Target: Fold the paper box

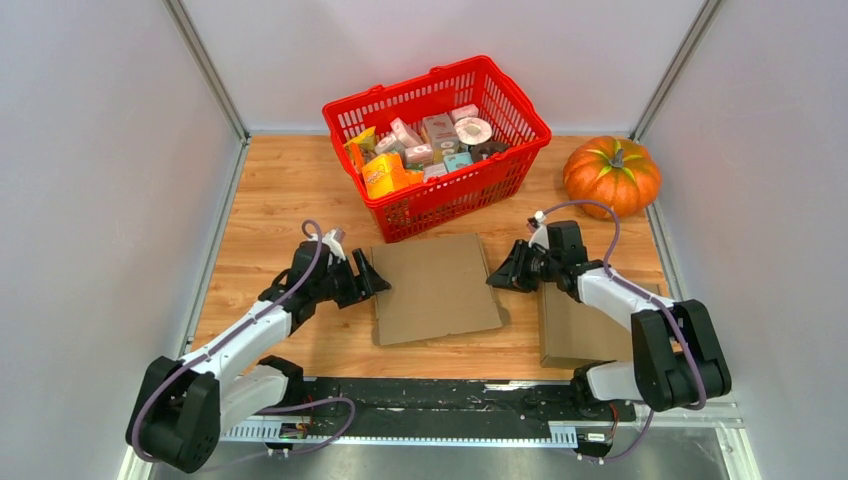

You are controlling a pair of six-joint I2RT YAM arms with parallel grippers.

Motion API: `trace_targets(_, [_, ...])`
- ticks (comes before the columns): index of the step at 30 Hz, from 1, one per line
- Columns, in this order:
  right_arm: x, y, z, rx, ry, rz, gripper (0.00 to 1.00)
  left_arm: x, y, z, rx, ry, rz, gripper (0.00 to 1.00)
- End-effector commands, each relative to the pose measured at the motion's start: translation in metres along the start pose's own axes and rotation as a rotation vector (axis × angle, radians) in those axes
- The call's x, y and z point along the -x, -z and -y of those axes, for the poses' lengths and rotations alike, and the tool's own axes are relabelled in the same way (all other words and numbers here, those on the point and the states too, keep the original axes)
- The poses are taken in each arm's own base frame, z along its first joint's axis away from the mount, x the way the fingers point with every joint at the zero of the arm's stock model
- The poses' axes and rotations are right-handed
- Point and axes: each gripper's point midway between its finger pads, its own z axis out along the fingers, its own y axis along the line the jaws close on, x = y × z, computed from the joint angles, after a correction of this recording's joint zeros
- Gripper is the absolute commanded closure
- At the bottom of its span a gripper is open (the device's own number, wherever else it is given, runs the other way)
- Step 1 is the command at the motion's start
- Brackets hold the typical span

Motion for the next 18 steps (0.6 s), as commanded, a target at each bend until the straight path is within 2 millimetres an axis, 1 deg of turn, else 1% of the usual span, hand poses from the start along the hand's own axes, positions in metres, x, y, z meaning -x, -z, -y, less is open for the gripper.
trace_targets(1, [0.018, 0.001, 0.008, -0.021, -0.02, 0.056, 0.75, 0.019, -0.002, 0.019, -0.146, -0.006, 0.057, 0.22])
trace_targets(2, [0.018, 0.003, 0.014, -0.034, -0.042, 0.057, 0.76, 0.024, -0.001, 0.016, -0.151, 0.01, 0.07, 0.22])
trace_targets(5, [0.011, 0.004, 0.024, -0.045, -0.072, 0.03, 0.77, 0.026, 0.002, 0.024, -0.228, 0.014, 0.071, 0.21])
trace_targets(7, [0.008, 0.004, 0.035, -0.095, -0.087, 0.013, 0.78, 0.027, 0.005, 0.027, -0.256, 0.014, 0.074, 0.21])
trace_targets(11, [0.009, 0.003, 0.043, -0.107, -0.127, 0.011, 0.78, 0.027, 0.008, 0.03, -0.28, 0.012, 0.091, 0.21])
trace_targets(14, [0.011, 0.003, 0.05, -0.123, -0.158, 0.013, 0.79, 0.025, 0.007, 0.029, -0.288, 0.027, 0.087, 0.21])
trace_targets(16, [0.011, 0.003, 0.055, -0.141, -0.171, 0.016, 0.8, 0.021, 0.007, 0.025, -0.282, 0.045, 0.085, 0.21])
trace_targets(17, [0.014, 0.004, 0.059, -0.149, -0.18, 0.024, 0.8, 0.022, 0.009, 0.024, -0.273, 0.047, 0.104, 0.21])
trace_targets(18, [0.014, 0.004, 0.06, -0.151, -0.188, 0.023, 0.8, 0.017, 0.009, 0.017, -0.233, 0.063, 0.09, 0.21])
